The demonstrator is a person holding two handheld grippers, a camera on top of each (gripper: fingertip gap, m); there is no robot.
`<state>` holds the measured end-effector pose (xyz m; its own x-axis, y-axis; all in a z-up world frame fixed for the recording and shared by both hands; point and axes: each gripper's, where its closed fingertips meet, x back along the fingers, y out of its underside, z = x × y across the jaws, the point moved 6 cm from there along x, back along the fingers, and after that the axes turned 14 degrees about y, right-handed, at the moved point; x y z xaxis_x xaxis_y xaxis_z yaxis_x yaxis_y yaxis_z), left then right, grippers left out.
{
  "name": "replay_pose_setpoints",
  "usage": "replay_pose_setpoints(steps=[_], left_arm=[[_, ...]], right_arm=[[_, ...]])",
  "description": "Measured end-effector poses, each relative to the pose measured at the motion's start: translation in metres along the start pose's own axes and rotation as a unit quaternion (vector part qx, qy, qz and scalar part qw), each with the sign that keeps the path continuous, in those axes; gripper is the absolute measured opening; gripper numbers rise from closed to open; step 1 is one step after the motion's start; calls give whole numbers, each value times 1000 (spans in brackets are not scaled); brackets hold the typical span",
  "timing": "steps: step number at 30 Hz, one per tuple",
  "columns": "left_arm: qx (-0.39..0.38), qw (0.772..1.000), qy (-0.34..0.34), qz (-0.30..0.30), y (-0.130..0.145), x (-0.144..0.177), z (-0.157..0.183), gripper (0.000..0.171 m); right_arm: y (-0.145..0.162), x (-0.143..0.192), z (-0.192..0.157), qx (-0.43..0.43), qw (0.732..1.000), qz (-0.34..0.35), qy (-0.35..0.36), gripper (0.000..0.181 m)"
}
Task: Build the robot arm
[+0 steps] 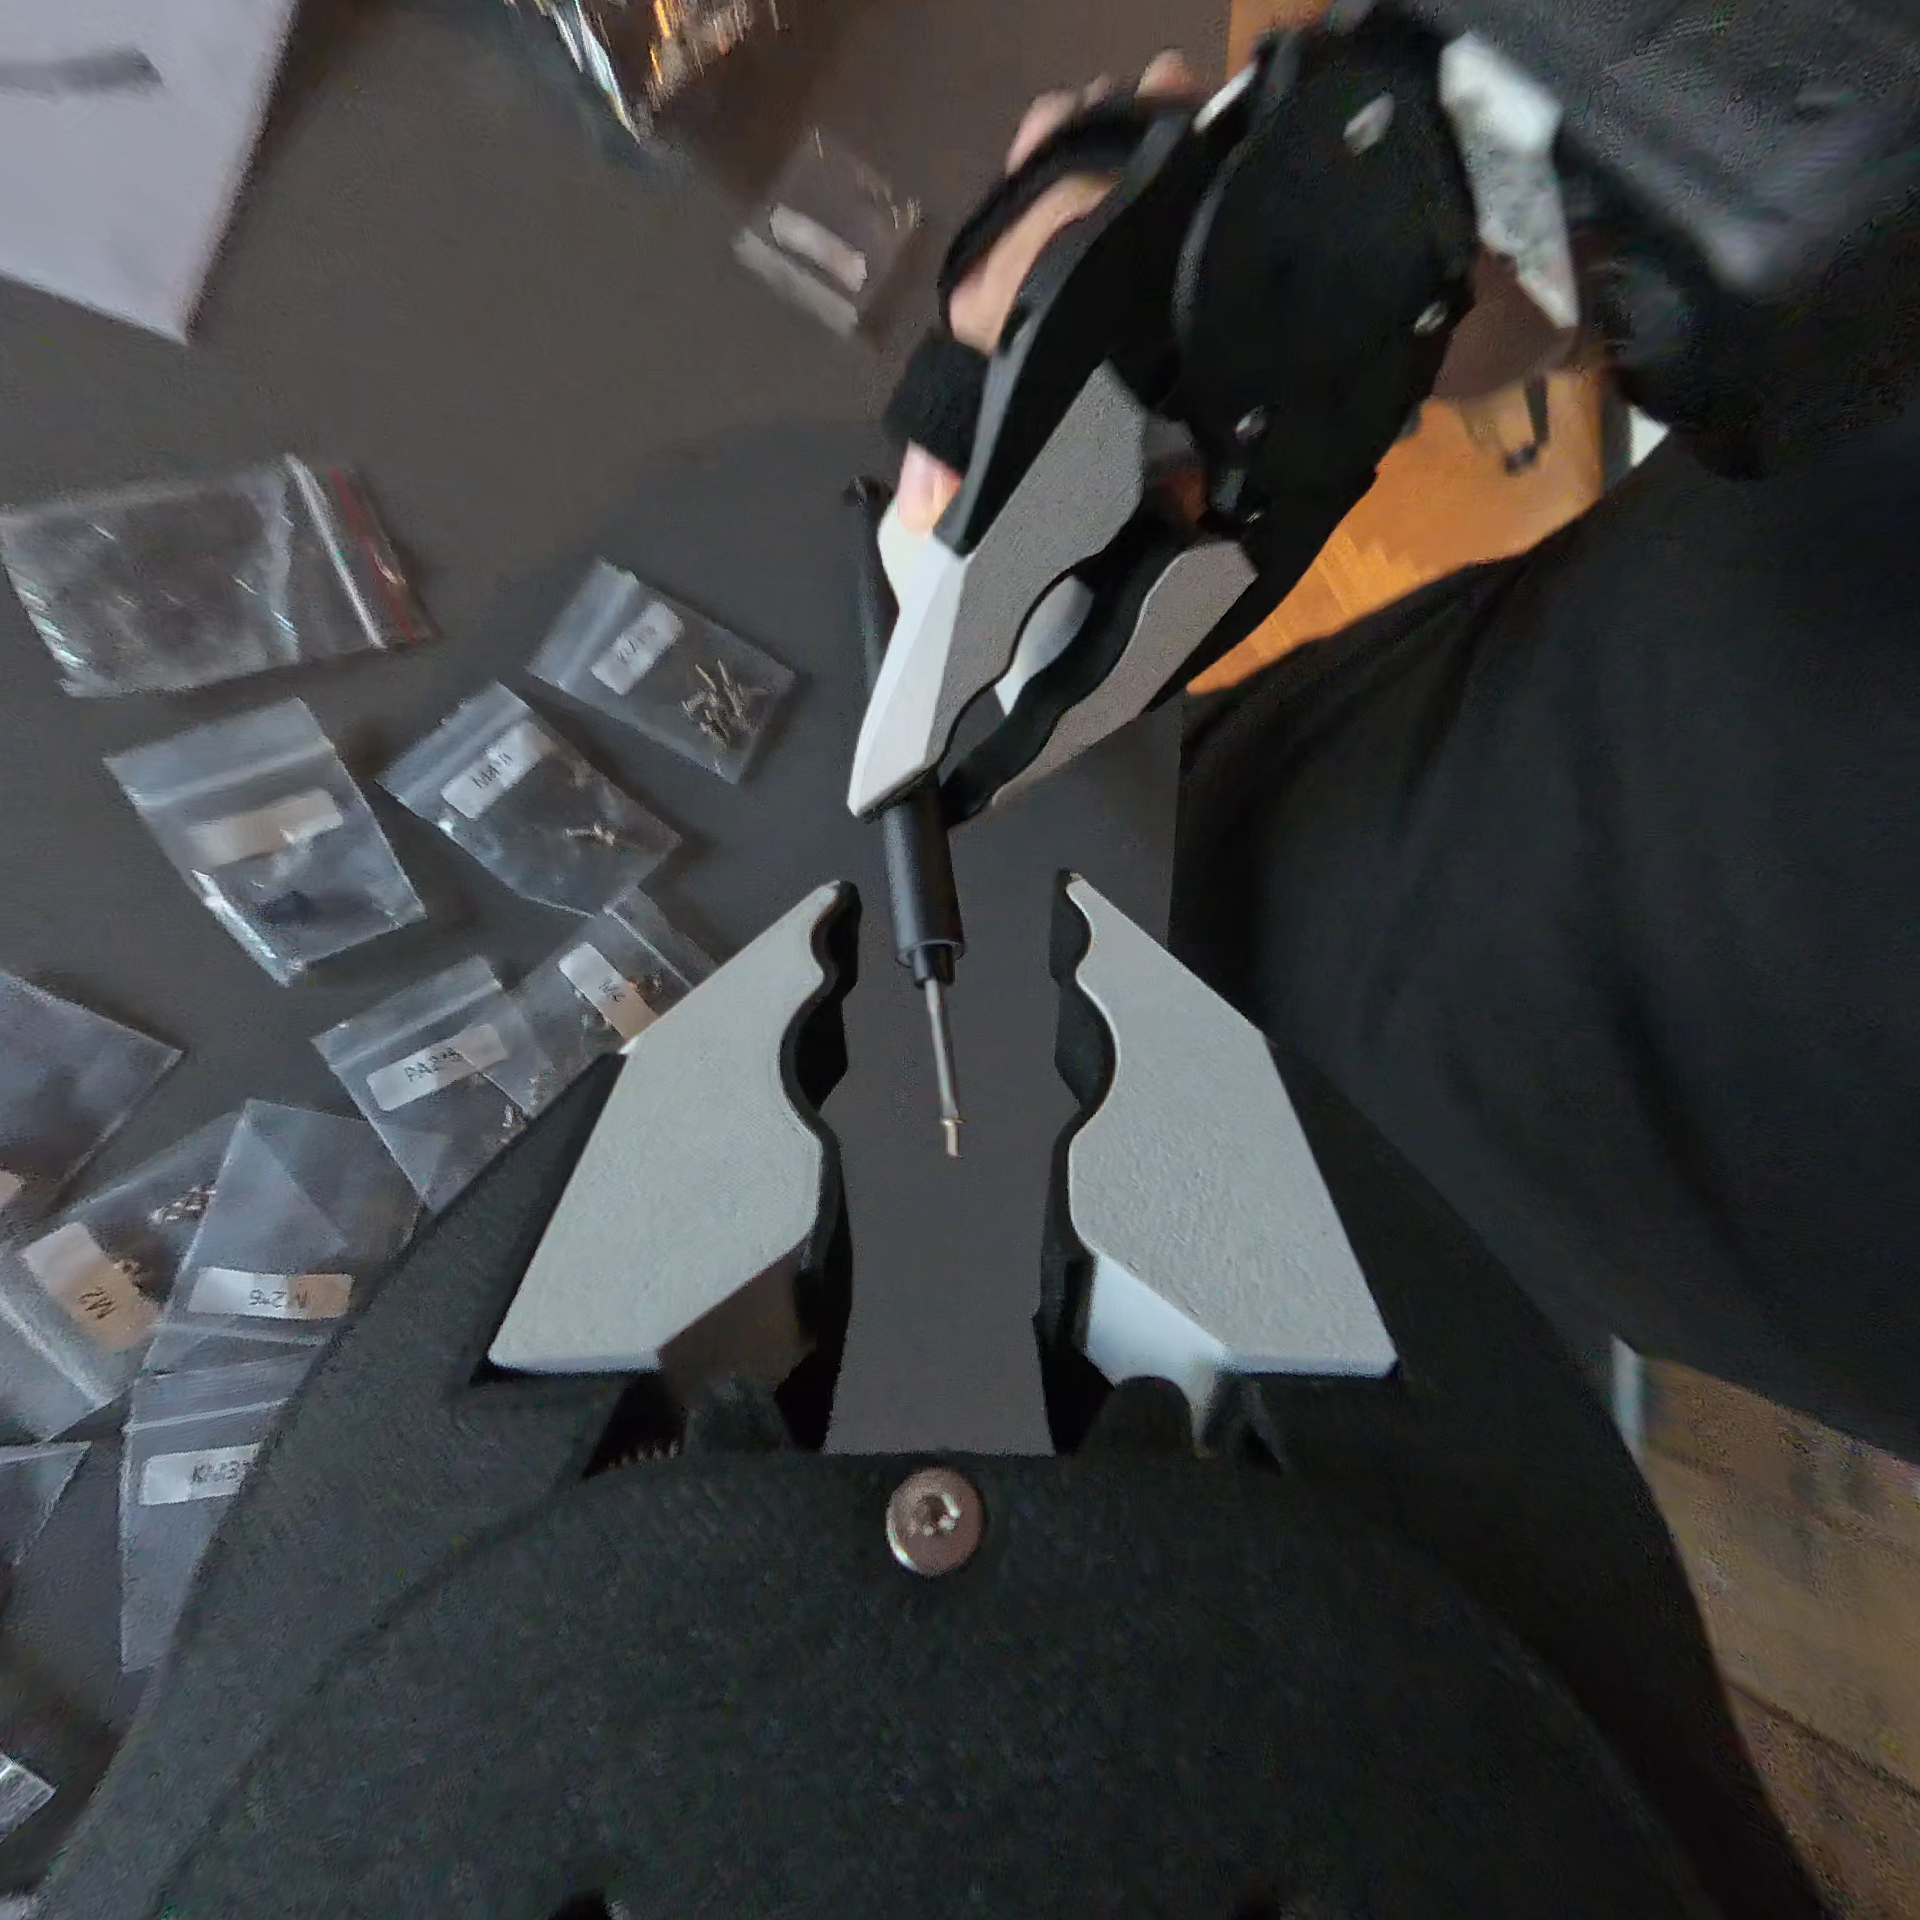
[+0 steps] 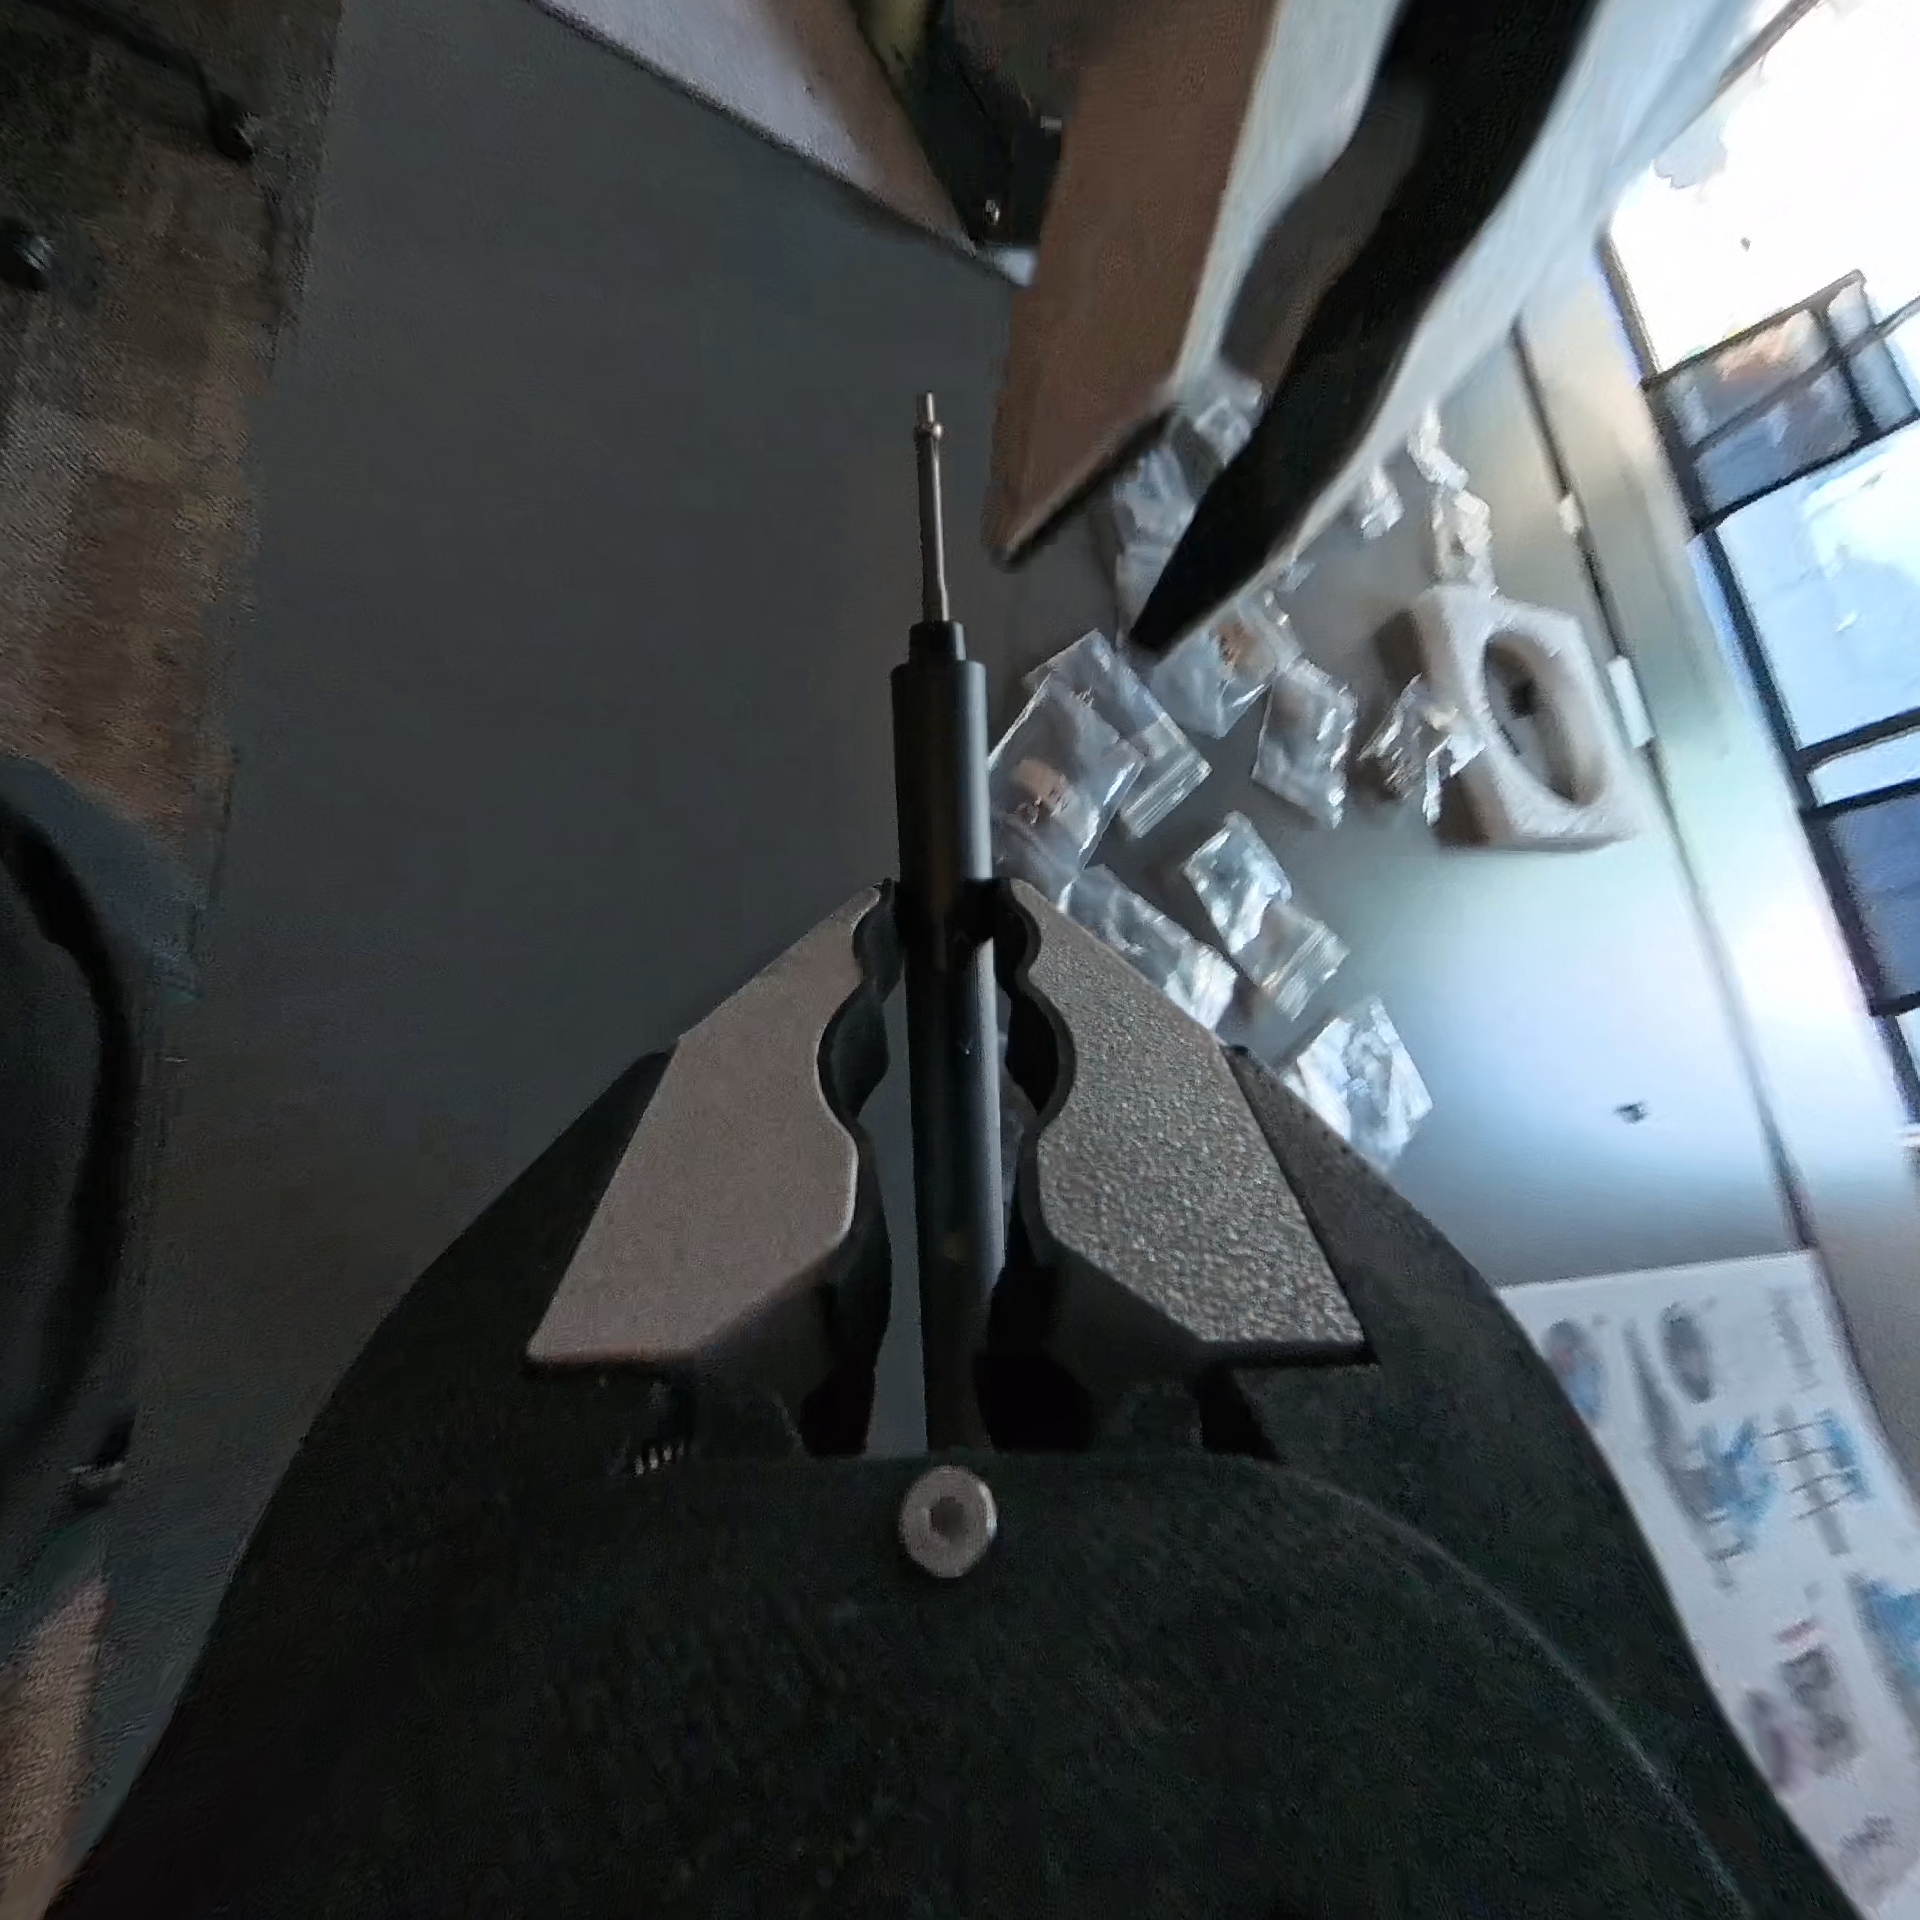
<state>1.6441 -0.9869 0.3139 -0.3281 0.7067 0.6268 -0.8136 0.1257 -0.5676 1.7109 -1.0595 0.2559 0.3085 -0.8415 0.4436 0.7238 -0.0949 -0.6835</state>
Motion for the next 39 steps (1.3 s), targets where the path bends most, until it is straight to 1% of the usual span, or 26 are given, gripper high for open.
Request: replay_pose_setpoints(steps=[3,6,7,9,13,17,19,22,24,27,30,32,33,35,36,37,38,39], left_arm=[[52,997,29,-58,1,-13,-11,38],[65,994,33,-83,1,-23,-16,36],[71,993,35,-84,-1,-25,-17,35],[94,990,58,-83,-3,-28,-19,25],[127,986,82,-68,-7,-32,-30,20],[147,983,97,-55,-12,-30,-44,17],[160,981,102,-39,-15,-28,-50,16],[162,981,104,7,-20,-21,-58,16],[160,979,116,59,-23,-16,-59,15],[160,964,152,147,-23,-8,-57,15],[157,946,183,219,-17,-2,-56,15],[154,934,193,257,-12,2,-57,16],[152,931,193,270,-10,3,-58,15],[144,926,192,290,-6,6,-58,15],[140,925,190,299,-5,7,-58,15],[134,923,190,308,-5,8,-57,16],[127,921,192,316,-6,8,-56,16],[120,920,190,321,-7,9,-55,16]], right_arm=[[-9,-1,7,53,998,11,18,15],[-14,0,13,88,996,17,27,15],[-14,0,15,98,995,19,31,15],[-13,0,18,115,993,17,37,15],[-7,0,23,147,988,16,48,16],[-1,-2,32,161,986,17,51,16],[2,-4,38,170,984,16,55,16],[4,-6,49,188,979,20,74,17],[4,-6,57,194,977,23,89,17],[3,-1,72,183,976,21,116,24],[-1,15,84,137,980,32,140,28],[-3,30,88,95,983,30,157,27],[-5,38,84,57,987,36,145,26],[-4,46,75,-67,992,54,98,23],[-1,45,72,-148,985,58,64,24],[3,40,71,-237,969,64,28,29],[8,33,74,-327,942,79,-1,43],[14,25,80,-415,905,91,-25,56]])
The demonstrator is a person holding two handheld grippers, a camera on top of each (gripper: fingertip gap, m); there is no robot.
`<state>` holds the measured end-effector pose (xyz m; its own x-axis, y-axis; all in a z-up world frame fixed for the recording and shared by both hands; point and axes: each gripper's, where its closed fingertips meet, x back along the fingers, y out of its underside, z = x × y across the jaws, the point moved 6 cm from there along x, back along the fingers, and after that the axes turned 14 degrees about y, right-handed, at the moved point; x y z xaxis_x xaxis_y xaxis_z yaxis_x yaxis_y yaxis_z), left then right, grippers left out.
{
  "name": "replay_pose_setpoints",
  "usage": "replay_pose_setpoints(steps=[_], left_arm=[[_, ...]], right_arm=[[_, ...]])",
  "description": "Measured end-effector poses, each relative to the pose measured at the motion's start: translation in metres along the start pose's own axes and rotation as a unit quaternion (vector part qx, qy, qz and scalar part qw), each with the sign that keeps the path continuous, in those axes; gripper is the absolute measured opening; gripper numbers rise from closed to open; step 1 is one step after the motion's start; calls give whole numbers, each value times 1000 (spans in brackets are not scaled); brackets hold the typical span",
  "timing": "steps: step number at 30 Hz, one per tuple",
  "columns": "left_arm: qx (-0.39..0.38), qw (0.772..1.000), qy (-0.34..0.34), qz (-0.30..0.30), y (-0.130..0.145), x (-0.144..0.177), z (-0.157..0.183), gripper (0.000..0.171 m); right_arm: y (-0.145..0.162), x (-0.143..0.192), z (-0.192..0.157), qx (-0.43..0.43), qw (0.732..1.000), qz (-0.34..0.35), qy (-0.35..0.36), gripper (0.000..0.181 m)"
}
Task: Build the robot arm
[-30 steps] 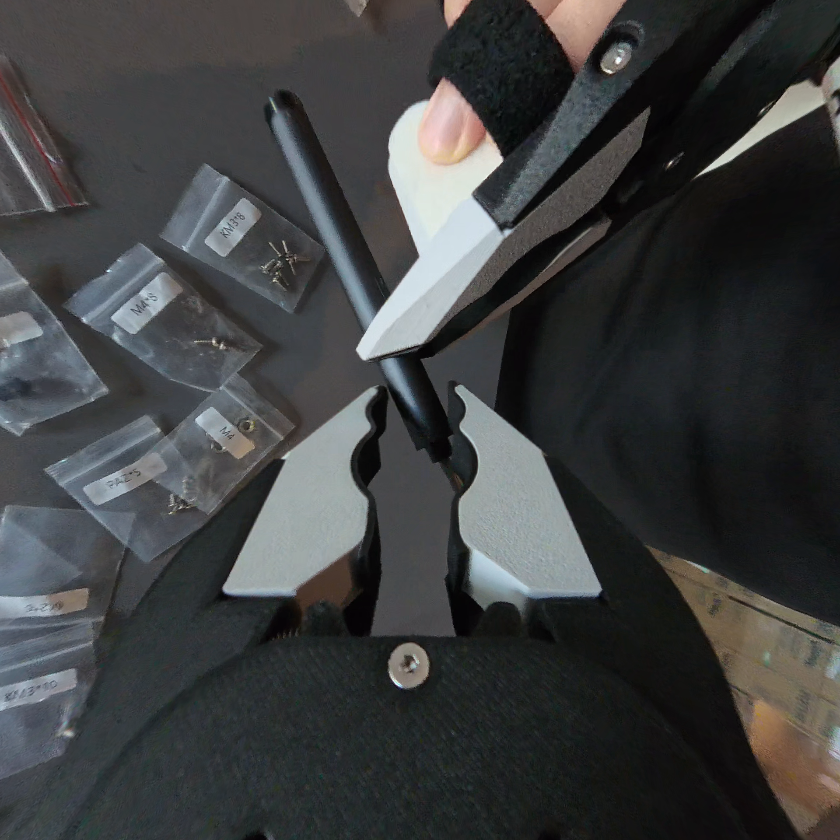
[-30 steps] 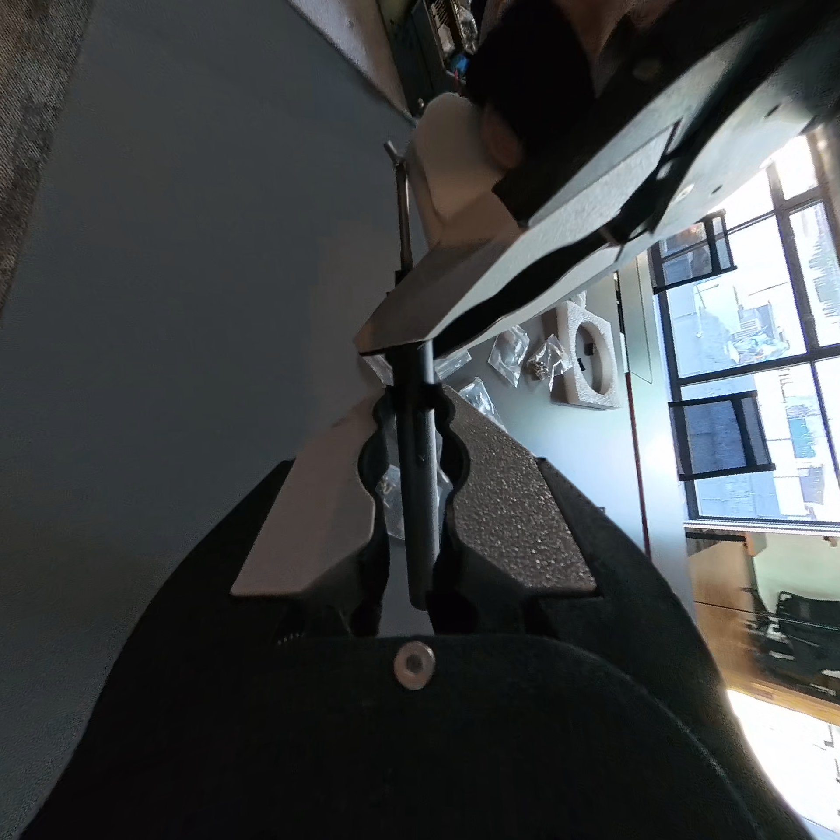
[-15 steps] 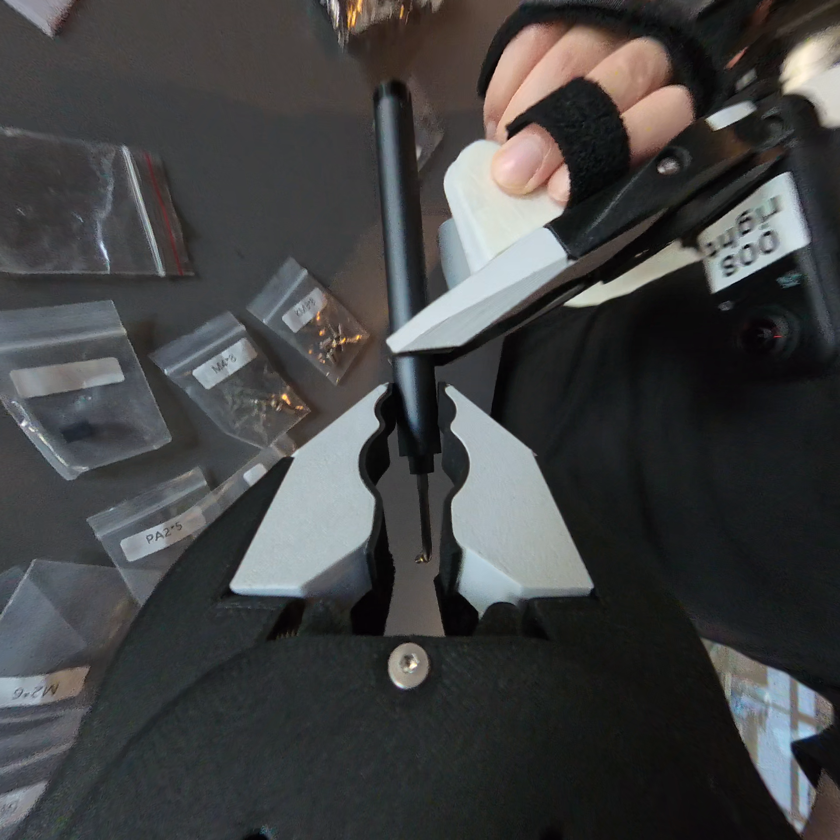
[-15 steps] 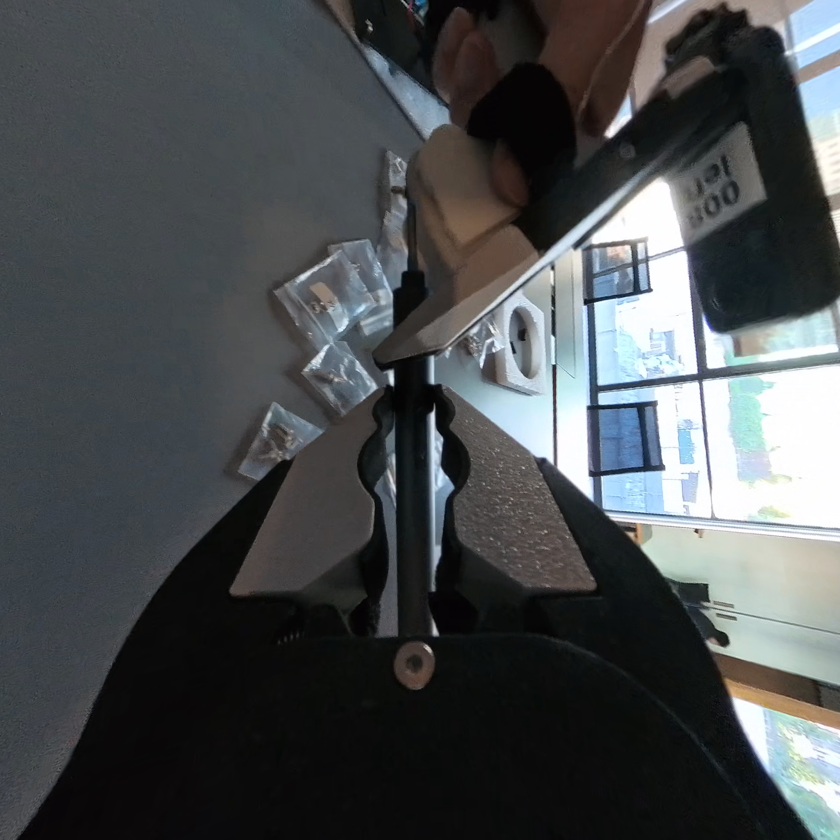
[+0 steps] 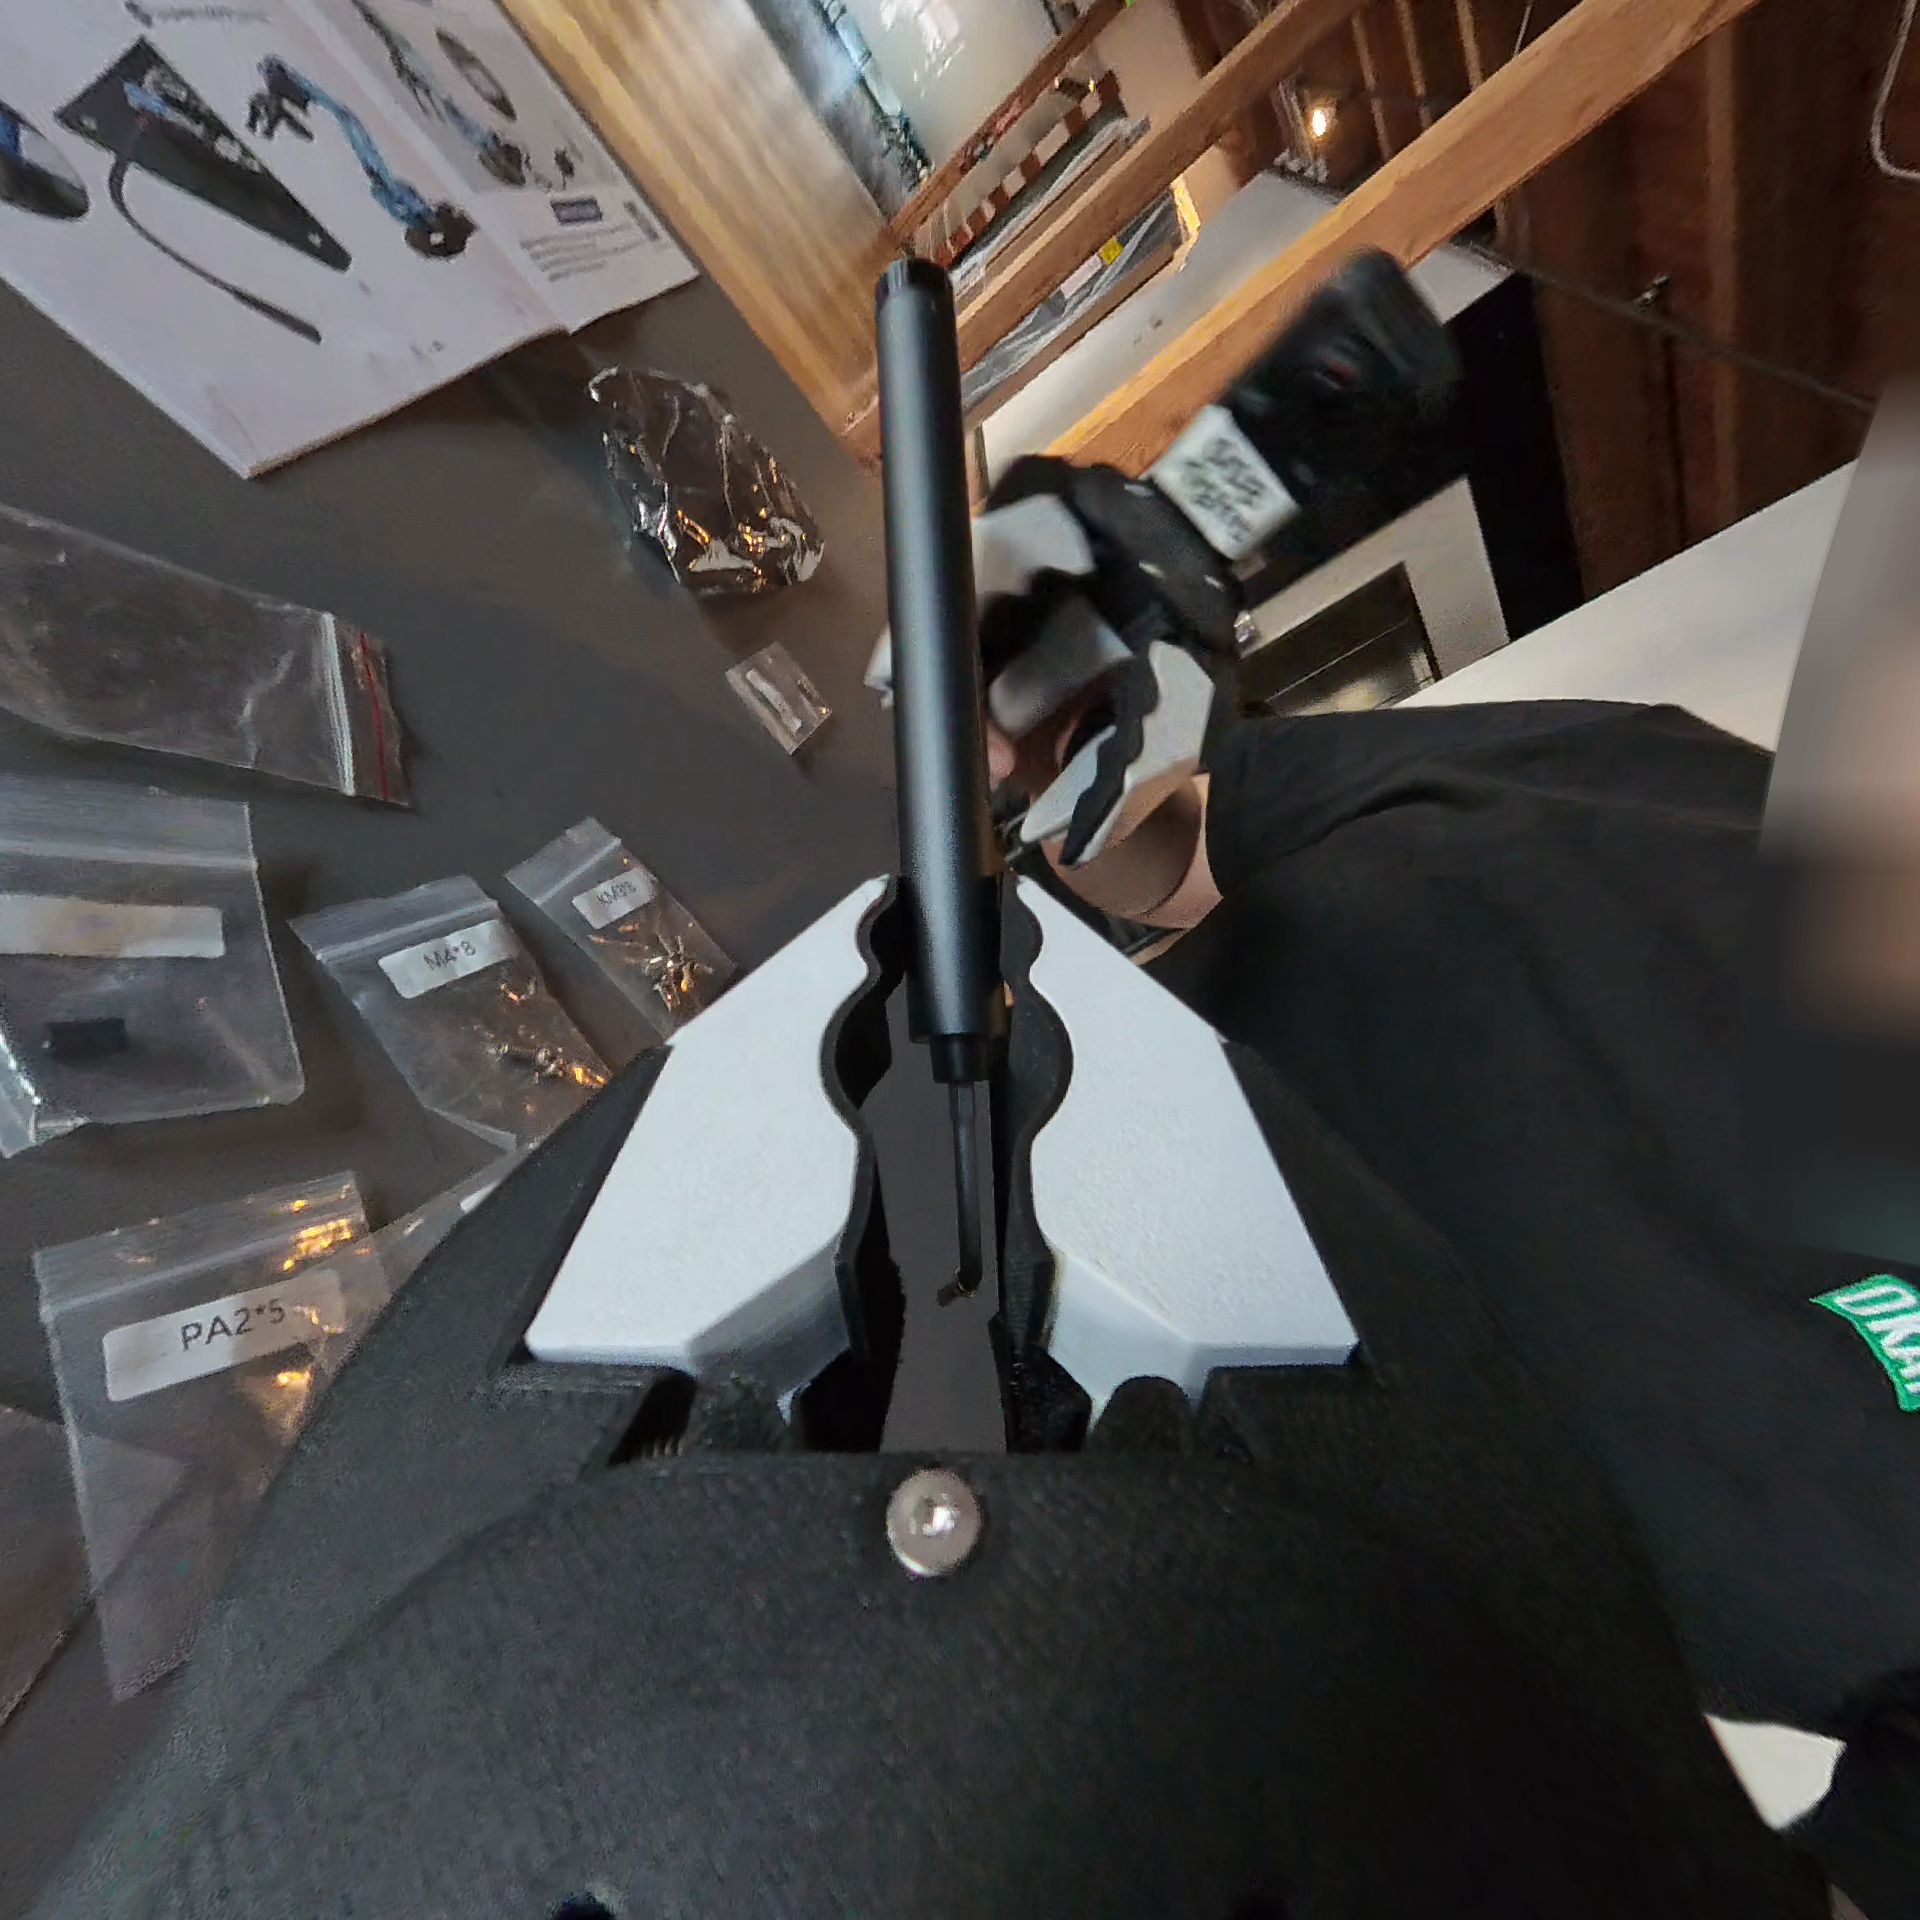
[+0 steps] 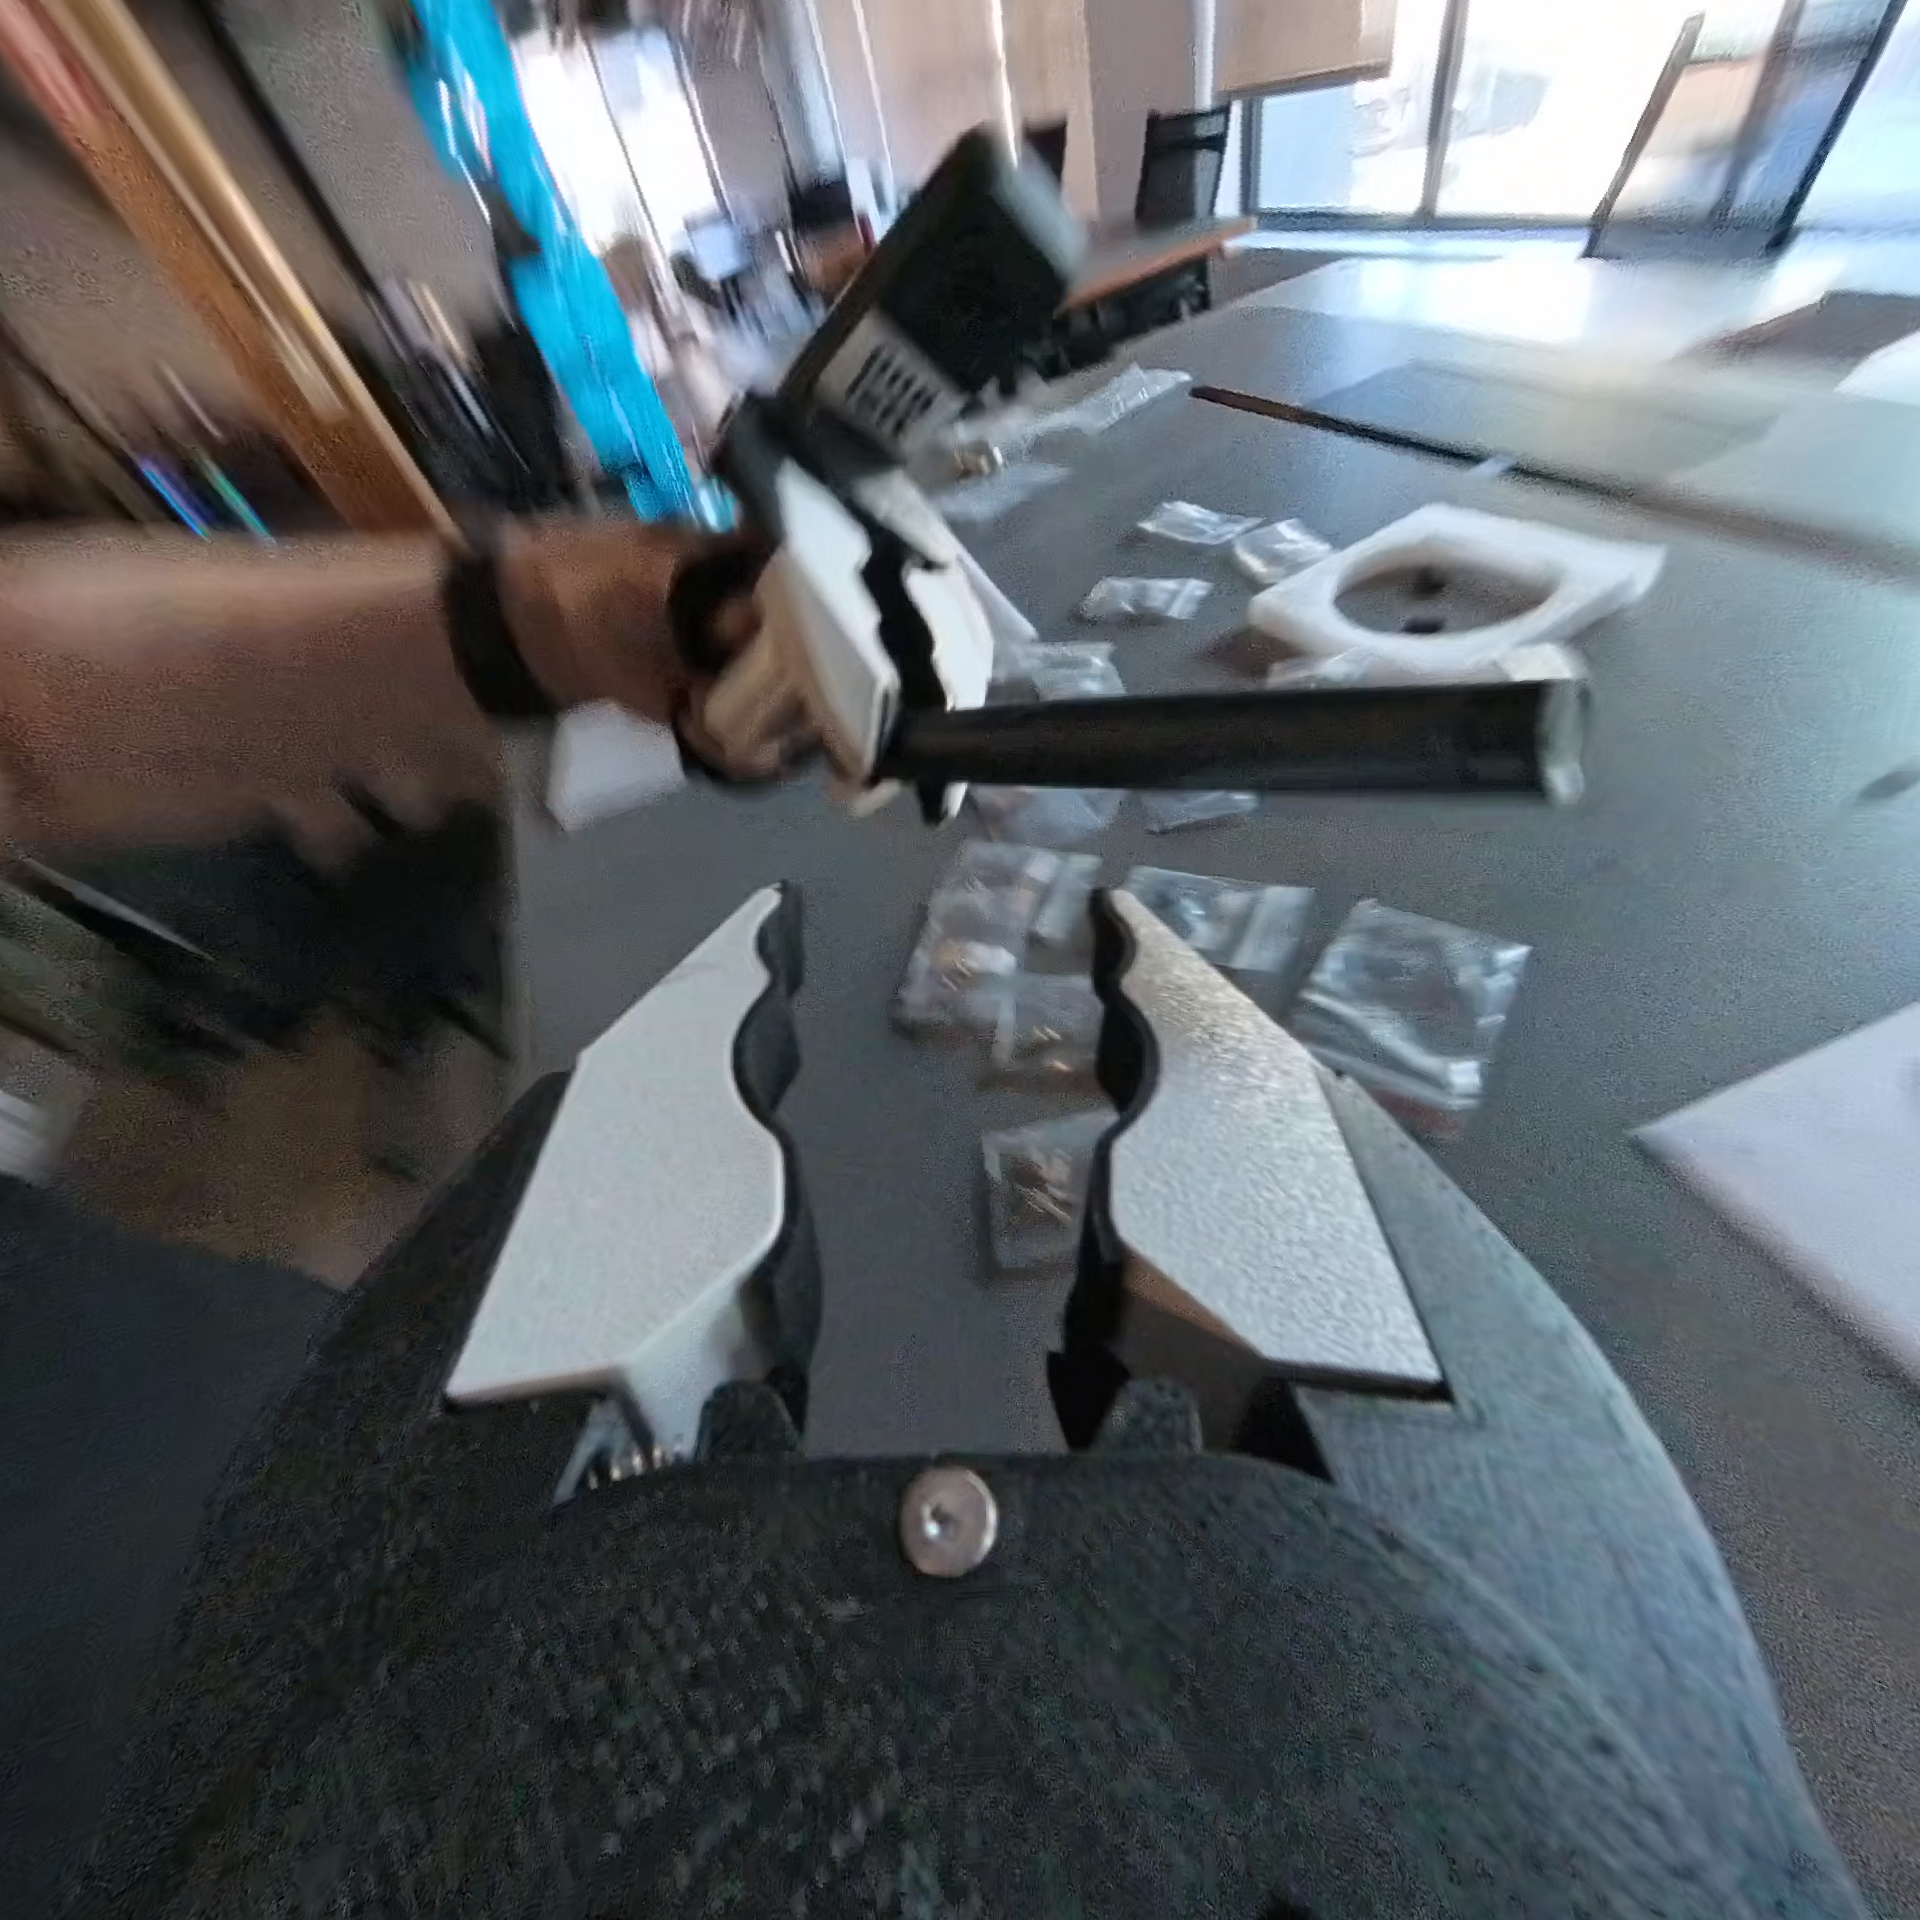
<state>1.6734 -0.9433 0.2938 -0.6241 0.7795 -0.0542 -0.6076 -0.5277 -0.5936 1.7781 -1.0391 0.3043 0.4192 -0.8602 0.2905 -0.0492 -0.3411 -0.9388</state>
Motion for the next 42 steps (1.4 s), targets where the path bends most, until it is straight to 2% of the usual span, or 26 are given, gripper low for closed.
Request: replay_pose_setpoints(steps=[1,3,5,6,8,16,27,32,37,42], left_arm=[[-10,1000,-3,1,-1,-1,1,16],[-28,1000,-12,0,-2,-4,0,16],[-41,999,-19,-1,-3,-7,0,16],[-46,999,-20,1,-4,-9,-1,16],[-52,998,-22,3,-5,-13,-2,16],[-81,996,-41,4,-5,-29,-12,16],[-100,993,-47,50,-6,-17,-3,16],[-111,990,-56,69,-7,-10,1,30],[-125,982,-95,104,-8,9,5,40],[-160,965,-168,119,4,29,22,42]], right_arm=[[-2,-6,9,-90,995,12,-31,61],[-9,-14,29,-235,968,59,-64,61],[-16,-16,42,-298,946,103,-72,49],[-18,-17,45,-304,943,112,-70,44],[-20,-17,45,-302,942,116,-88,19],[-25,-20,56,-365,914,135,-112,17],[-54,-51,46,-312,931,102,-160,16],[-56,-63,43,-311,930,92,-175,16],[-53,-72,41,-309,931,76,-179,16],[-60,-79,37,-284,940,63,-180,16]])
